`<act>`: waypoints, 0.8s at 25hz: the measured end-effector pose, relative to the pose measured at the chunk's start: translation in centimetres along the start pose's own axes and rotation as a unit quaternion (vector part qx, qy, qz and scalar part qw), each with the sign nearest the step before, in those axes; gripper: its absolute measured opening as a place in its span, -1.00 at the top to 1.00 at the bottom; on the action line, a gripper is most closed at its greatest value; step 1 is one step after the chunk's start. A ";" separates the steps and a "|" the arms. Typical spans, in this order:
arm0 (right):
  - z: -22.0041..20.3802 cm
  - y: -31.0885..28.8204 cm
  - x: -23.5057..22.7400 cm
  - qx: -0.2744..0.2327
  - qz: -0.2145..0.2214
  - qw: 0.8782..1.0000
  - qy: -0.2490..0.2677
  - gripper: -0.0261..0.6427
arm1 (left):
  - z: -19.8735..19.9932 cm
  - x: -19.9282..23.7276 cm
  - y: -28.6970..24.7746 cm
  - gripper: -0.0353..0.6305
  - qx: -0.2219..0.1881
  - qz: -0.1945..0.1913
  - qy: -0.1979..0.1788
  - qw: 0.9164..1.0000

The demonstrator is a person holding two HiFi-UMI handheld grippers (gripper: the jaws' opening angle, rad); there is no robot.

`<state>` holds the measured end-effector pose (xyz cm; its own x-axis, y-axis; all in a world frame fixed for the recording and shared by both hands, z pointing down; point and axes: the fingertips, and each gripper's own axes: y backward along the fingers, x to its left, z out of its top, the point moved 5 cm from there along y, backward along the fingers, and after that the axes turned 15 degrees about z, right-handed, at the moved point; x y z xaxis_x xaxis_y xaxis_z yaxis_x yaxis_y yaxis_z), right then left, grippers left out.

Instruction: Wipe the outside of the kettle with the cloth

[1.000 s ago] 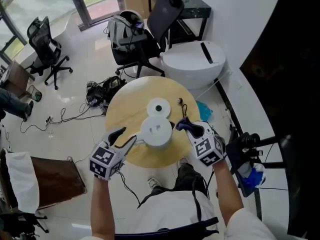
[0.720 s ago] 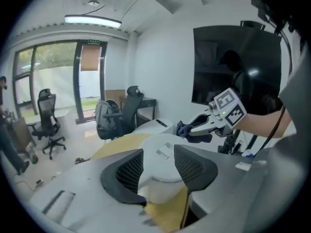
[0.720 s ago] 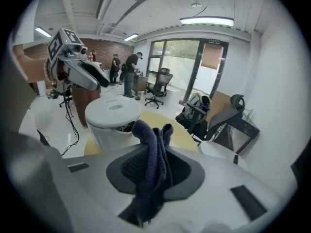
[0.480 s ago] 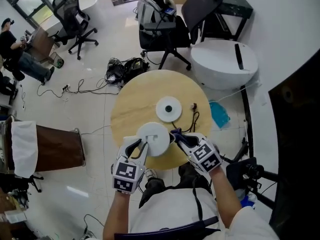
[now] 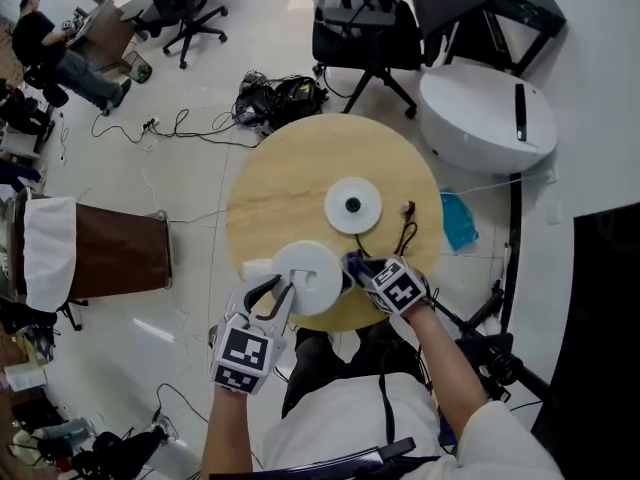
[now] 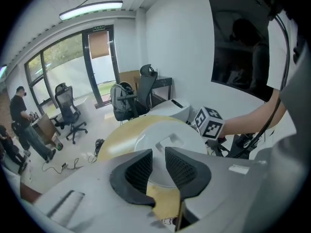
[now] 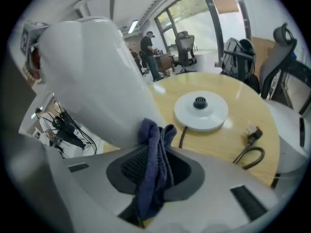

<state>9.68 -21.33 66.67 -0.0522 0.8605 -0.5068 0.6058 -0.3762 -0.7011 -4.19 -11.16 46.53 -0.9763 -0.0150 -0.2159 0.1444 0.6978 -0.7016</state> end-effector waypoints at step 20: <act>12.7 10.7 4.0 -0.166 0.182 0.968 -0.040 0.68 | 0.0 -0.2 -0.4 0.69 0.004 -0.013 -0.014 1.000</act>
<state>5.85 -26.32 50.81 0.1596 0.6579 -0.7360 0.8166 -0.5069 -0.2761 -4.10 -11.38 46.83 -0.9750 -0.0534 -0.2158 0.1197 0.6919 -0.7120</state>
